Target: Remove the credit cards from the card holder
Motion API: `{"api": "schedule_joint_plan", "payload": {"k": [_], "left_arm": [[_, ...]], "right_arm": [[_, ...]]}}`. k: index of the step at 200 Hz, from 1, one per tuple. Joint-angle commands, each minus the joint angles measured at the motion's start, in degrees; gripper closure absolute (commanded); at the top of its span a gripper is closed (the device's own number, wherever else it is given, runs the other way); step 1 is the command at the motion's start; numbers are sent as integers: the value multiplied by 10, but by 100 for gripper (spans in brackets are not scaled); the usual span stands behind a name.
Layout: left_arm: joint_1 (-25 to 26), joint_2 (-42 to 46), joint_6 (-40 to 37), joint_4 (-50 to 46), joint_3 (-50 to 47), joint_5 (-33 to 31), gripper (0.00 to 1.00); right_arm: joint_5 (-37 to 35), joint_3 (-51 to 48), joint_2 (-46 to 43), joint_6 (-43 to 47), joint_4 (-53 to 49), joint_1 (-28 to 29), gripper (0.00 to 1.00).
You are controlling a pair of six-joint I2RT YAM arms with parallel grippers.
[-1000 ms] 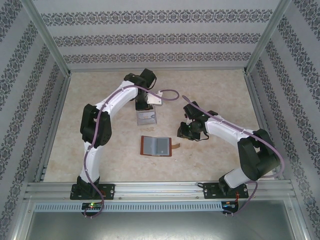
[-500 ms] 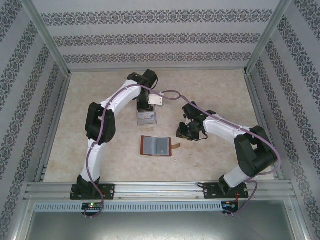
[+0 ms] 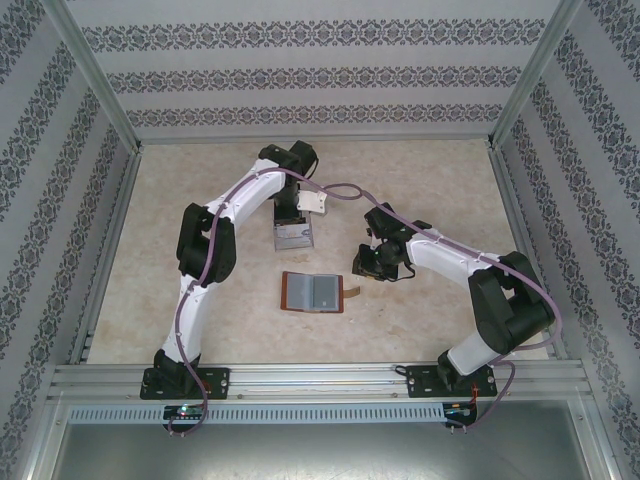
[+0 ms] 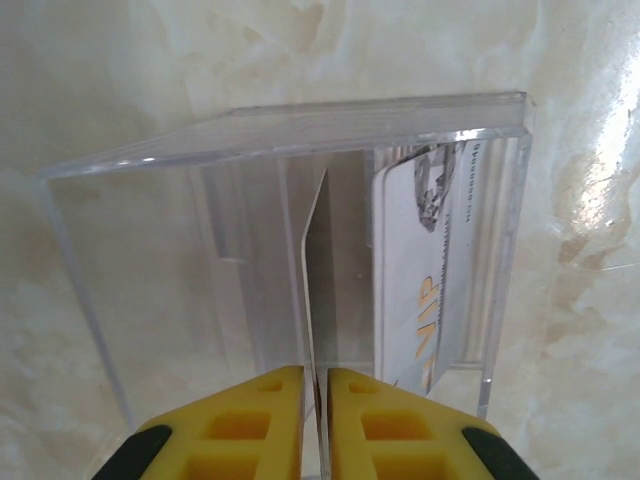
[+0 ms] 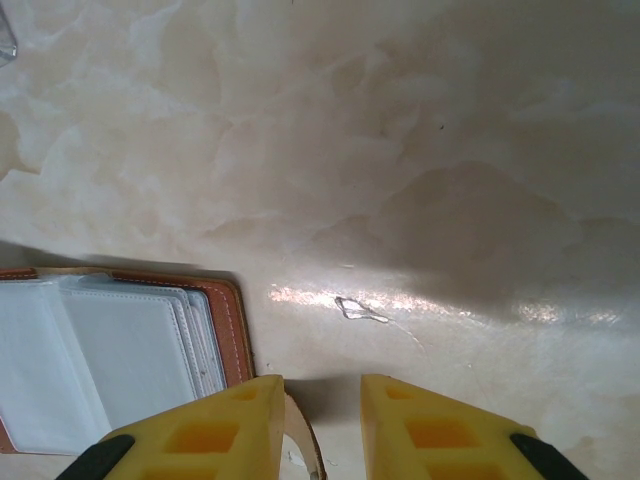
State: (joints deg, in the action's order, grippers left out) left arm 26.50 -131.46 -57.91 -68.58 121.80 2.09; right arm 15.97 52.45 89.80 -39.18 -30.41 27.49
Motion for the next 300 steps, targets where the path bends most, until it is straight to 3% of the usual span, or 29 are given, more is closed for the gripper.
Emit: {"api": "schedule_joint_plan", "payload": {"k": [1, 84, 163, 300], "left_arm": [[-9, 1, -9, -15, 19, -15, 85], [-12, 25, 3, 46, 21, -45, 72], [-13, 26, 6, 101, -7, -61, 72], [-12, 5, 19, 73, -13, -27, 68]], "right_arm": [[6, 12, 1, 2, -1, -4, 73], [5, 14, 2, 2, -1, -4, 73], [4, 13, 3, 2, -3, -4, 73], [4, 12, -1, 2, -4, -4, 73]]}}
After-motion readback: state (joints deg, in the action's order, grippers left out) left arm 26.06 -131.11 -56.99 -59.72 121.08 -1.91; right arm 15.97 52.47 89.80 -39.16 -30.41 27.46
